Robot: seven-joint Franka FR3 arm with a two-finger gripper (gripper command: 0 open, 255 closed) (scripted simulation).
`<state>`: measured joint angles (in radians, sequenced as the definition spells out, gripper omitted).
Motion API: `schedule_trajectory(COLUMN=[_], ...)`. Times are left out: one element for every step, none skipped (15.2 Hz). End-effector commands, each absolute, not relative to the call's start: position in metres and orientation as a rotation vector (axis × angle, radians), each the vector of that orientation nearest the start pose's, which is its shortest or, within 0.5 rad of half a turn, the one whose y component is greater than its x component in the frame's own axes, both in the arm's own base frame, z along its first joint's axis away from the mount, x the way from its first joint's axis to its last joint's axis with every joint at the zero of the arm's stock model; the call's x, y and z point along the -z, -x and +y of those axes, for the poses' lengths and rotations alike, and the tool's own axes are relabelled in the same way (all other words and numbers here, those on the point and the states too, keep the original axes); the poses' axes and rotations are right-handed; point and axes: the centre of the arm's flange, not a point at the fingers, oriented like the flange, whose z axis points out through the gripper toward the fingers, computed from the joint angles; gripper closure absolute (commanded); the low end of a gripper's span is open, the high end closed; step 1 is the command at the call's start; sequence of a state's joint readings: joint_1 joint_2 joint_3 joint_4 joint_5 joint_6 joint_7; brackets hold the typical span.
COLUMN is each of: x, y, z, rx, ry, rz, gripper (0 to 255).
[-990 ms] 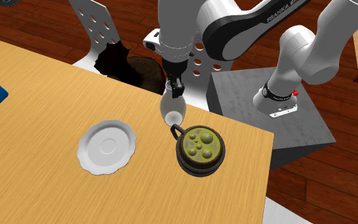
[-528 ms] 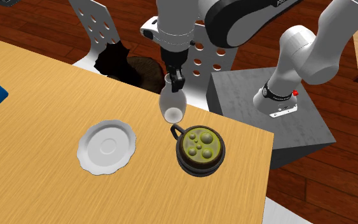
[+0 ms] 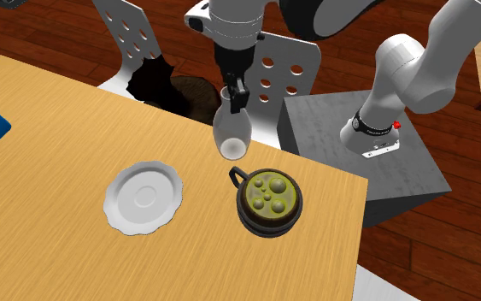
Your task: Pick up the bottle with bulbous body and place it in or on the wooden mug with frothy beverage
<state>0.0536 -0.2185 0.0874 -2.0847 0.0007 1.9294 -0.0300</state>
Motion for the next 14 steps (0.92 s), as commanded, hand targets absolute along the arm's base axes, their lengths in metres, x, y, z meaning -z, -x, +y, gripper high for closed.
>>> schedule_trajectory(x=[-0.537, -0.542, -0.547, -0.552, -0.558, -0.563, -0.568, -0.574, -0.579, -0.584, -0.589, -0.595, -0.600, -0.605], y=[-0.494, -0.494, -0.494, -0.494, -0.494, -0.494, -0.494, -0.494, -0.494, -0.494, -0.494, -0.494, -0.494, -0.494], z=[0.072, 0.072, 0.072, 0.072, 0.072, 0.072, 0.072, 0.072, 0.072, 0.072, 0.072, 0.072, 0.072, 0.072], rx=[0.100, 0.100, 0.100, 0.100, 0.100, 0.100, 0.100, 0.100, 0.100, 0.100, 0.100, 0.100, 0.100, 0.100], ry=[3.144, 3.144, 3.144, 3.144, 3.144, 3.144, 3.144, 3.144, 3.144, 3.144, 3.144, 3.144, 3.144, 3.144], rz=[-0.267, -0.267, -0.267, -0.267, -0.267, -0.267, -0.267, -0.267, -0.267, -0.267, -0.267, -0.267, -0.267, -0.267], gripper=[255, 255, 255, 255, 255, 255, 255, 255, 255, 255, 255, 255, 255, 255])
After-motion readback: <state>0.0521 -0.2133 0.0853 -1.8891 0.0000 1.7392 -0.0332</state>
